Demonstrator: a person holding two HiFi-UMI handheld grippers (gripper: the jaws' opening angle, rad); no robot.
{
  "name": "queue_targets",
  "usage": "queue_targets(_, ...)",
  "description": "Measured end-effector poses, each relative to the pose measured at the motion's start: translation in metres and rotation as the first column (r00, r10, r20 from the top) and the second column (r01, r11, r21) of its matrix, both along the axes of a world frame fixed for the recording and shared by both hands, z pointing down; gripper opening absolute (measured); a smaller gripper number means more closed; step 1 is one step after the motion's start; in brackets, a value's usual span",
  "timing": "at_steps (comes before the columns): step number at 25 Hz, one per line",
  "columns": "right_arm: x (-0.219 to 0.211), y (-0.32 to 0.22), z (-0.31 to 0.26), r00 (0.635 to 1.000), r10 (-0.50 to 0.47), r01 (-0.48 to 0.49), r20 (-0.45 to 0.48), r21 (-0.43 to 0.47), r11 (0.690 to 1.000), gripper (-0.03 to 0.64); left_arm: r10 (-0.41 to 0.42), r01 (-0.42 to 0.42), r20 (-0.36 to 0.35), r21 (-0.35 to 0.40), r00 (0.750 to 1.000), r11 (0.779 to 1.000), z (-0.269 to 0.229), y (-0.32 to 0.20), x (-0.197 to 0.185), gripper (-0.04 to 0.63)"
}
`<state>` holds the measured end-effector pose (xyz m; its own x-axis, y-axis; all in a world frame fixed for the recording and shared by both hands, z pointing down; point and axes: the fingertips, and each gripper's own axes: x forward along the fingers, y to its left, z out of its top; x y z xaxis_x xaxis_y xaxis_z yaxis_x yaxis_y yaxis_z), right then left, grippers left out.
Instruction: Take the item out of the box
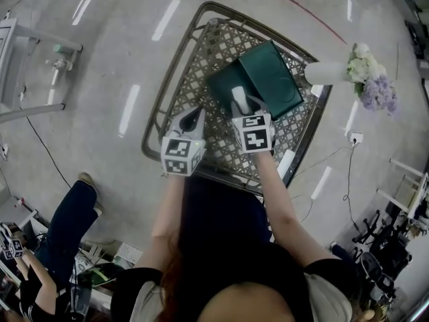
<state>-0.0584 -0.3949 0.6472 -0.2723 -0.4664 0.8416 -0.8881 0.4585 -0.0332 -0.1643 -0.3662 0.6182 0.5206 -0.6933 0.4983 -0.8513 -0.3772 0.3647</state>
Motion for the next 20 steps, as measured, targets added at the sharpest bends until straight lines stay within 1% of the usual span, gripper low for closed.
queue_targets(9, -0.003, 0.001, -0.022, 0.999, -0.035, 0.035, 0.015, 0.054, 0.998, 0.147, -0.021, 0.021, 0.009, 0.044, 1.000, 0.999, -0.018, 0.005, -0.001, 0.011)
queue_targets(20, -0.007, 0.015, -0.062, 0.997, -0.047, 0.041, 0.054, 0.114, 0.993, 0.147, -0.034, 0.032, 0.013, 0.088, 0.999, 0.996, -0.045, 0.011, -0.001, 0.011)
